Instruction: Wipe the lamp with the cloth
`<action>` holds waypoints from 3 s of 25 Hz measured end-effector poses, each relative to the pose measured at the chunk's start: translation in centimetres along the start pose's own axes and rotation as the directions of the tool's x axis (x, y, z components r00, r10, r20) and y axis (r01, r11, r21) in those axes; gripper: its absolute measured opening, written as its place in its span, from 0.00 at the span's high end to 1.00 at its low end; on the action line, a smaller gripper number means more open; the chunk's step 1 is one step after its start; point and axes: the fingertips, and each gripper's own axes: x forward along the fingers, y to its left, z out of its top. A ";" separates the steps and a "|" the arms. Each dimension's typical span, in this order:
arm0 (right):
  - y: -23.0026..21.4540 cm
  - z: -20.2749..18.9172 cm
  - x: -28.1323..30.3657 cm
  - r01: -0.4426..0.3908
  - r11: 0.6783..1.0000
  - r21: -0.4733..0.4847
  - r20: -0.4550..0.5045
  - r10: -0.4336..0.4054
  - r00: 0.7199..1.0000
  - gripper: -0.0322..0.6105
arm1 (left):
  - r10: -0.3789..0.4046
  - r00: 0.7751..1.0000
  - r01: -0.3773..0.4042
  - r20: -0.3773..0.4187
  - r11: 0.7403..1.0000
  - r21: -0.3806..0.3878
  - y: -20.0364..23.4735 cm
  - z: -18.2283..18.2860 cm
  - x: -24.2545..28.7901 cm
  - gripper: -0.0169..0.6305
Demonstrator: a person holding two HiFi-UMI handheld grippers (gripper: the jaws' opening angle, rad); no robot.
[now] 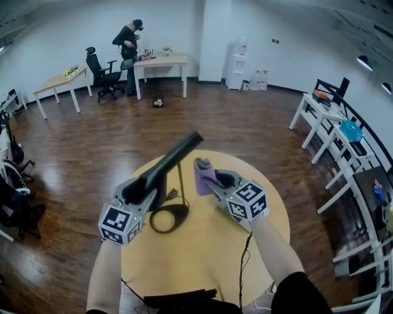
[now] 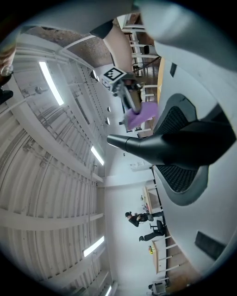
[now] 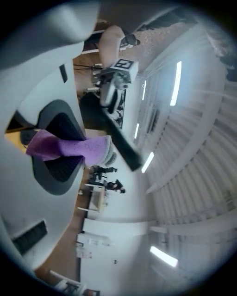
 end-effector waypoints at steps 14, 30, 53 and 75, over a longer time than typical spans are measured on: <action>0.1 9.9 3.1 0.395 0.864 -0.311 0.153 -0.365 0.918 0.81 | 0.242 0.960 -0.280 -0.141 0.843 -0.459 7.5 -9.1 -7.6 0.63; 7.5 3.3 6.3 0.152 0.887 -0.436 -0.071 -0.202 0.977 0.81 | 0.051 0.999 -0.040 -0.006 0.697 -0.716 3.9 -8.8 -5.0 0.62; 0.7 10.2 0.4 0.367 0.864 -0.344 0.092 -0.358 0.929 0.81 | 0.079 0.995 -0.104 -0.069 0.720 -0.686 4.3 -7.8 -5.8 0.65; 0.6 -3.8 7.6 0.283 0.956 0.077 0.018 -0.285 0.958 0.81 | -0.035 0.997 -0.019 -0.073 0.773 -0.634 3.5 -7.7 -6.9 0.66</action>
